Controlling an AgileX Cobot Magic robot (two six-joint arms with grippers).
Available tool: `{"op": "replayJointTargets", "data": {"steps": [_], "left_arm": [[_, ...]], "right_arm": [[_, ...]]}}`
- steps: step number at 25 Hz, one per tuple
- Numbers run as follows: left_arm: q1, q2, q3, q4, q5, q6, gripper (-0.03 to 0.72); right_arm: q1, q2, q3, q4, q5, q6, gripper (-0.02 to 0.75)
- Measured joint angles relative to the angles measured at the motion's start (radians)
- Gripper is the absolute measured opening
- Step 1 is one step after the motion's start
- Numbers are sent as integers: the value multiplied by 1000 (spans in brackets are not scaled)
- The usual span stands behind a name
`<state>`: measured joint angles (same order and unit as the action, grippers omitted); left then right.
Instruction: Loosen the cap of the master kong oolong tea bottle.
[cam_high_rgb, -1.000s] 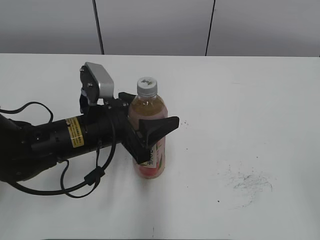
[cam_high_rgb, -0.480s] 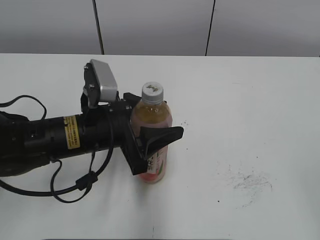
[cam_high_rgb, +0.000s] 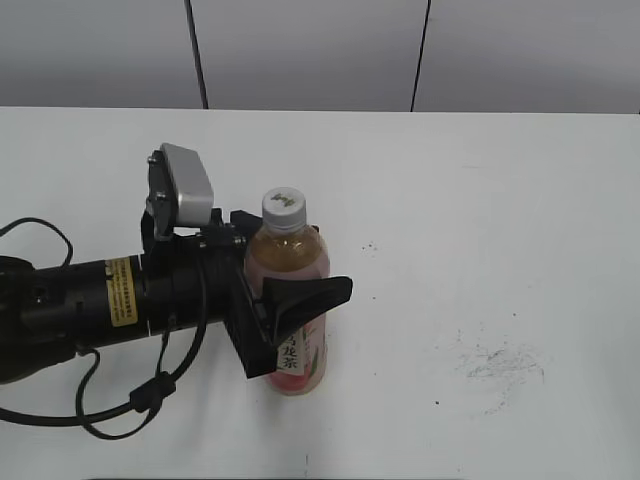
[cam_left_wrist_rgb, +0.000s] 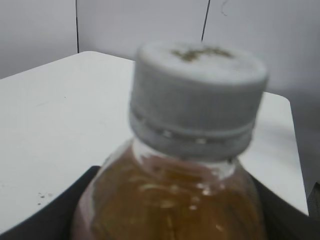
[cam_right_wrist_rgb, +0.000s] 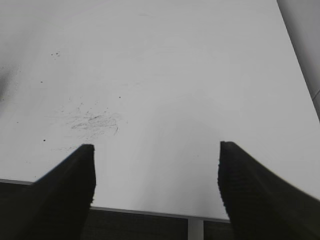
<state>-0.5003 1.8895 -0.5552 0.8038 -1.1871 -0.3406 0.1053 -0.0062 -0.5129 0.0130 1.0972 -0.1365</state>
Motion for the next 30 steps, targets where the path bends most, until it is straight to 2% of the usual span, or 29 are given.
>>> {"op": "replayJointTargets", "data": {"steps": [11,18,23,26,30], "left_arm": [[0,0,1,10,-2,0,445],[0,0,1,11,-3,0,445],[0,0,1,11,-3,0,445],[0,0,1,11,-3,0,445],[0,0,1,11,-3,0,445]], "right_arm": [[0,0,0,26,0,0,575],[0,12,0,201,-18,-7,575],[0,127,-13,304,-148,-19,575],[0,241,-15,390,-270,-104,575],[0,456,-56,564,-284,-352,575]]}}
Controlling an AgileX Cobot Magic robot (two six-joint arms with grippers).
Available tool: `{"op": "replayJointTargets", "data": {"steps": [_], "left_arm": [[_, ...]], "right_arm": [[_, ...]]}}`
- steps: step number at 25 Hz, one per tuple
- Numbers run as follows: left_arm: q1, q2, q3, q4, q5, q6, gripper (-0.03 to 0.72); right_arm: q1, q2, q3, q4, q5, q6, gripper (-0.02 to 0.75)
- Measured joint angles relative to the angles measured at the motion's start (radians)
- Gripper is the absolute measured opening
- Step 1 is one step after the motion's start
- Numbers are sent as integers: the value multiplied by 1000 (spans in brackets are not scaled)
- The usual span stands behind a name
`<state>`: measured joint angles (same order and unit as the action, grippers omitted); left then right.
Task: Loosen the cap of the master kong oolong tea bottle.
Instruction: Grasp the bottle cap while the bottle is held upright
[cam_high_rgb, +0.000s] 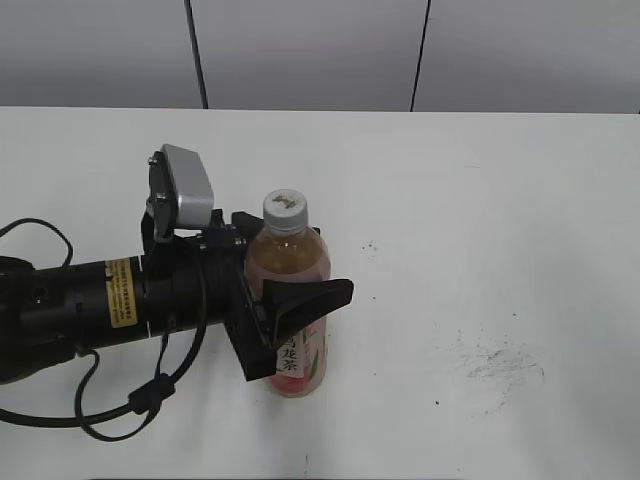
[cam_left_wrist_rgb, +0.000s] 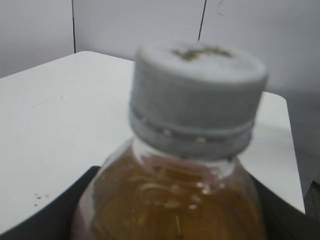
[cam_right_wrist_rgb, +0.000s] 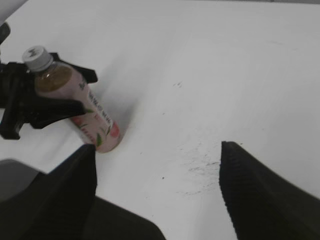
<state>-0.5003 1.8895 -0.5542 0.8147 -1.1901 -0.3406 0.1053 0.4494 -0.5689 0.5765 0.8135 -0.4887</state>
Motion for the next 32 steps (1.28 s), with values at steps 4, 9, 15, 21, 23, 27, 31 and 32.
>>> {"op": "replayJointTargets", "data": {"steps": [4,9,15,21,23,27,31,32], "left_arm": [[0,0,0,0,0,0,445],[0,0,0,0,-2,0,445],[0,0,0,0,-2,0,445],[0,0,0,0,-2,0,445],[0,0,0,0,-2,0,445],[0,0,0,0,-3,0,445],[0,0,0,0,-3,0,445],[0,0,0,0,-3,0,445]], "right_arm": [[0,262,-152,72,147,-139,531],[71,531,-392,47,238,-168,445],[275,768,-647,-85,316,-150,403],[489,970,-886,-275,361,-22,319],[538,1044,-977,-345,390,65,314],[627,1179,-1139,-429,397,250,295],[693,1258,-1222,-441,397,442,291],[705,1270,-1224,-441,397,476,291]]}}
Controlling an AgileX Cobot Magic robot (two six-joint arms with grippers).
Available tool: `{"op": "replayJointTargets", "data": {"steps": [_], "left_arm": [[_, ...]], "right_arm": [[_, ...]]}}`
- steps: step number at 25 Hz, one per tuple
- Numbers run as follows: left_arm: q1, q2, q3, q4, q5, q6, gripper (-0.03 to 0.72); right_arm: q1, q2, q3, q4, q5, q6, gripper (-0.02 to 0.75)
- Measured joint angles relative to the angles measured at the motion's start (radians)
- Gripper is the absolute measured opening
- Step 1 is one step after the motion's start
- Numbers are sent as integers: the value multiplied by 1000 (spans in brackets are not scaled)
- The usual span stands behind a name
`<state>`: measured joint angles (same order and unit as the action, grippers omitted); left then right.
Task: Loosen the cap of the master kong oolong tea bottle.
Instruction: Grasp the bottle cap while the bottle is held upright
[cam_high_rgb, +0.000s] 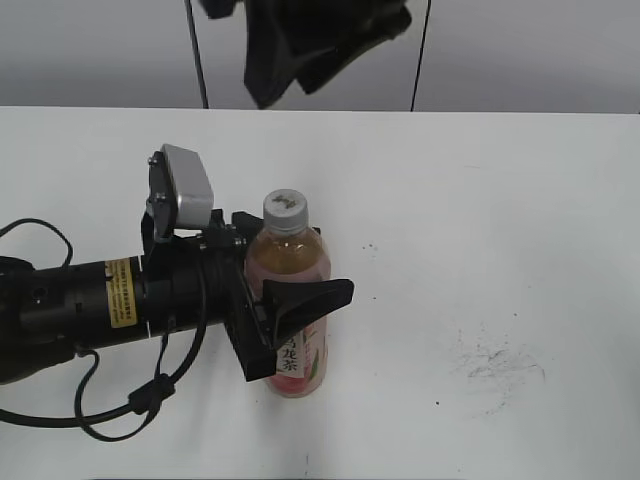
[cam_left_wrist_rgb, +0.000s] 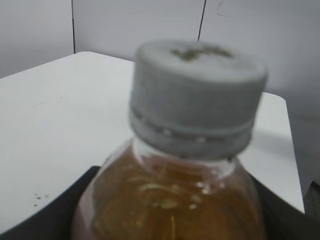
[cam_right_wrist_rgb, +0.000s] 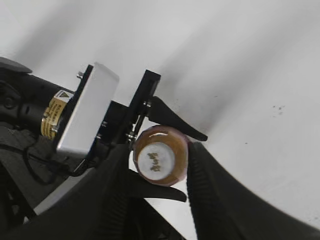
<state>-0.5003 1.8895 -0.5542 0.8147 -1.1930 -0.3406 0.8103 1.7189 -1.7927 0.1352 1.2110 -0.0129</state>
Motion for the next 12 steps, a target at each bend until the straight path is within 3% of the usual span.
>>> {"op": "replayJointTargets", "data": {"steps": [6,12], "left_arm": [[0,0,0,0,0,0,445],[0,0,0,0,0,0,445]], "right_arm": [[58,20,1,-3,6,102,340],[63,27,78,-23,7,146,389]]}}
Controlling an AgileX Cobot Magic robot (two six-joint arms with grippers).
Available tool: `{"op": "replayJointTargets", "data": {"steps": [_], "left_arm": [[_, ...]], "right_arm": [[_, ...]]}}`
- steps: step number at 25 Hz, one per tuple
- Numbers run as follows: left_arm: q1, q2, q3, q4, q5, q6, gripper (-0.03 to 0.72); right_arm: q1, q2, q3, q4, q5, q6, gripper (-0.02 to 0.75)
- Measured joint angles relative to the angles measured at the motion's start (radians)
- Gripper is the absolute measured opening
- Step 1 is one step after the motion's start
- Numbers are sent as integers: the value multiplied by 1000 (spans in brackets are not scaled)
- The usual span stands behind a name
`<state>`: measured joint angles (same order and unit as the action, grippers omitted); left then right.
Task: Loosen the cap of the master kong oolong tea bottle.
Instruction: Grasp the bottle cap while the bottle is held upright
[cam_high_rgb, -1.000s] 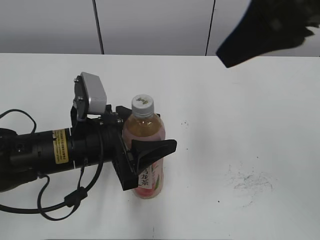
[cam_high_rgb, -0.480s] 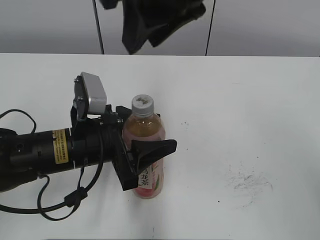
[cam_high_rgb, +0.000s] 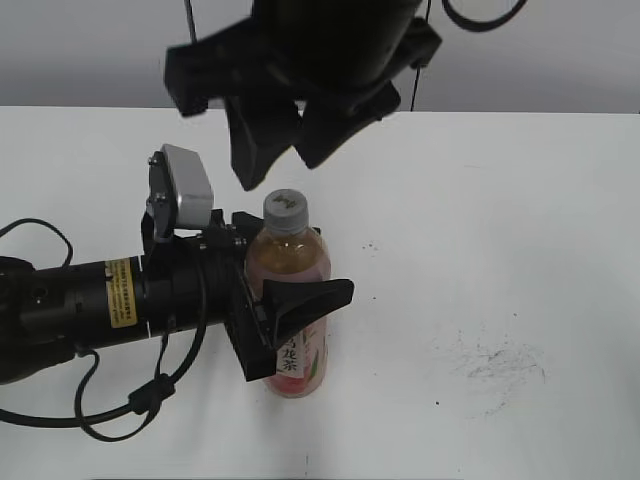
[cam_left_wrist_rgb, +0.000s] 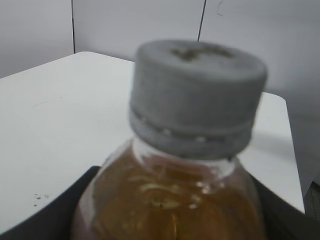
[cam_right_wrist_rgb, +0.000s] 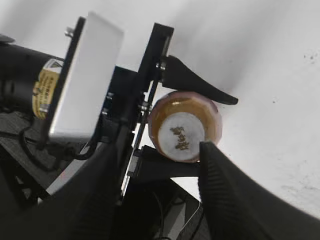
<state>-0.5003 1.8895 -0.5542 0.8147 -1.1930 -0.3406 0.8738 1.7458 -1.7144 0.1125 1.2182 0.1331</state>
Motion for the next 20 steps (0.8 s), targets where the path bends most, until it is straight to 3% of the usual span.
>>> {"op": "replayJointTargets", "data": {"steps": [20], "left_arm": [[0,0,0,4,0,0,445]], "right_arm": [[-2,70,26,-63,2,5,390]]}}
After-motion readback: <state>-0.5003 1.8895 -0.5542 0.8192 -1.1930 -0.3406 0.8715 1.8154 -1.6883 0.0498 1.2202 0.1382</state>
